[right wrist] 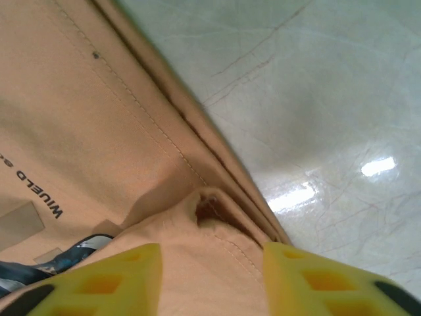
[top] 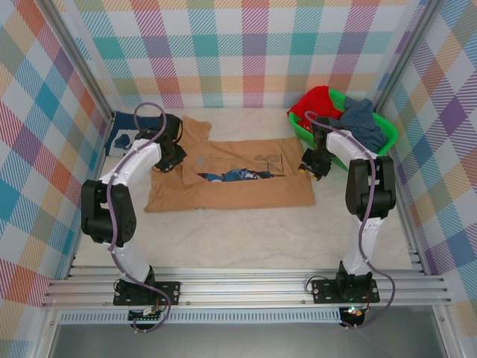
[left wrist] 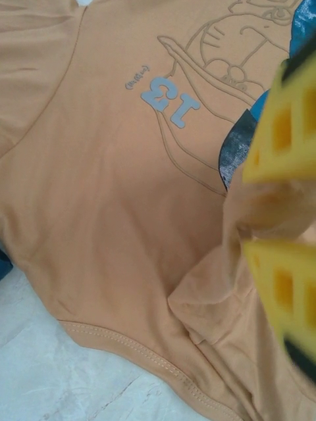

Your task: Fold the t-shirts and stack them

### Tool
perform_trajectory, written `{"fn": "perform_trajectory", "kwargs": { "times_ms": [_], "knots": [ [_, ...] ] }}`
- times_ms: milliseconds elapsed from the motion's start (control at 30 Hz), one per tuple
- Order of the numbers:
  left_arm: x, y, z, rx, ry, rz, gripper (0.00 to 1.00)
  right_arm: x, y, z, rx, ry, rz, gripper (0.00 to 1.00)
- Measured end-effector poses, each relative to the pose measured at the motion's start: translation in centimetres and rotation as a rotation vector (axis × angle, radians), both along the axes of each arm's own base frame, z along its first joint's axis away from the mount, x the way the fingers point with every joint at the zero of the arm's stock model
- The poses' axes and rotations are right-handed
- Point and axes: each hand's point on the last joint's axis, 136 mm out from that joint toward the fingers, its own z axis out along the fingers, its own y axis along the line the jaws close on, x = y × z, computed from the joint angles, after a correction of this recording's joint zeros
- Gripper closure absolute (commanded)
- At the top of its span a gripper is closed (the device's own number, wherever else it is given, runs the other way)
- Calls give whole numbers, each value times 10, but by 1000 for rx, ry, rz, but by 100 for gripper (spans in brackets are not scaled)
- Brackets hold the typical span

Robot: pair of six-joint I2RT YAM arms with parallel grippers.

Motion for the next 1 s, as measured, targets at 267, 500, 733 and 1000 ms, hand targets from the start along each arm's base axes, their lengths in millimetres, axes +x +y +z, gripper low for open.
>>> {"fn": "perform_trajectory", "kwargs": {
  "times_ms": [267, 500, 733, 1000],
  "knots": [
    [-40, 32, -5, -12, 77, 143, 43, -26, -8, 41, -10, -94, -18, 46],
    [-134, 84, -49, -103, 222, 439, 44, -93, -8, 13, 76, 26, -87, 46],
    [-141, 83, -68, -198, 229, 563, 43, -113, -9, -10, 172, 102, -193, 45],
    [-132, 86, -87, -277, 190, 693, 55, -104, -1, -12, 264, 86, -269, 46]
  ]
}}
